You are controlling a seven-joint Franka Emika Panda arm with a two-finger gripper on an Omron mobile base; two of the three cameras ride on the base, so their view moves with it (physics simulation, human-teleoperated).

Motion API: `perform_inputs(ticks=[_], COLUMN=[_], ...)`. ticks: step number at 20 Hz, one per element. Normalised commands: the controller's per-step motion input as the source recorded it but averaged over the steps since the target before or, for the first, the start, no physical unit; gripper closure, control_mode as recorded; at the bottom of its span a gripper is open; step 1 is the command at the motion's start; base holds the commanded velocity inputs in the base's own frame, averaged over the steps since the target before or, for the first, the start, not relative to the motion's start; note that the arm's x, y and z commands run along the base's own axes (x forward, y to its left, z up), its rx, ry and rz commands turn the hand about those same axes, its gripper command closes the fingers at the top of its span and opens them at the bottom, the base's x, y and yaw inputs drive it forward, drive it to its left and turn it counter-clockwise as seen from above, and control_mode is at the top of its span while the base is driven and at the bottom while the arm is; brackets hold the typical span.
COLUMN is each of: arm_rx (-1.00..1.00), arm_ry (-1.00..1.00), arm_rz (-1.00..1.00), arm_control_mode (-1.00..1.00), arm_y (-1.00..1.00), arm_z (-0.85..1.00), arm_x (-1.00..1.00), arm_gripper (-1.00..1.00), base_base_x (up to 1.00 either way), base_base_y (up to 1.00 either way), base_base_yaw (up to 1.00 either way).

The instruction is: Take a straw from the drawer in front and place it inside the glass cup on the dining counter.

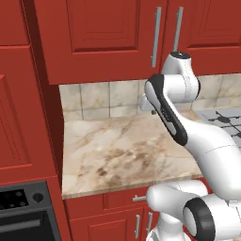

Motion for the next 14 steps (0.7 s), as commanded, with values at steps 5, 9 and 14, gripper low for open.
perform_inputs(ticks=[5,9,14], arm_rx=[0.00,0.00,0.00], arm_ry=[-0.05,0.00,0.00], arm_rz=[0.00,0.00,0.00], arm_control_mode=[1.00,1.00,1.00], arm_y=[0.00,0.00,0.00], arm_z=[0.00,0.00,0.00], arm_x=[-0.11,0.00,0.00], arm_gripper=[-1.00,-1.00,-1.00], base_base_x=[-0.11,-0.94,-0.82], base_base_y=[0.00,0.00,-0.02], base_base_yaw=[0.00,0.00,0.00])
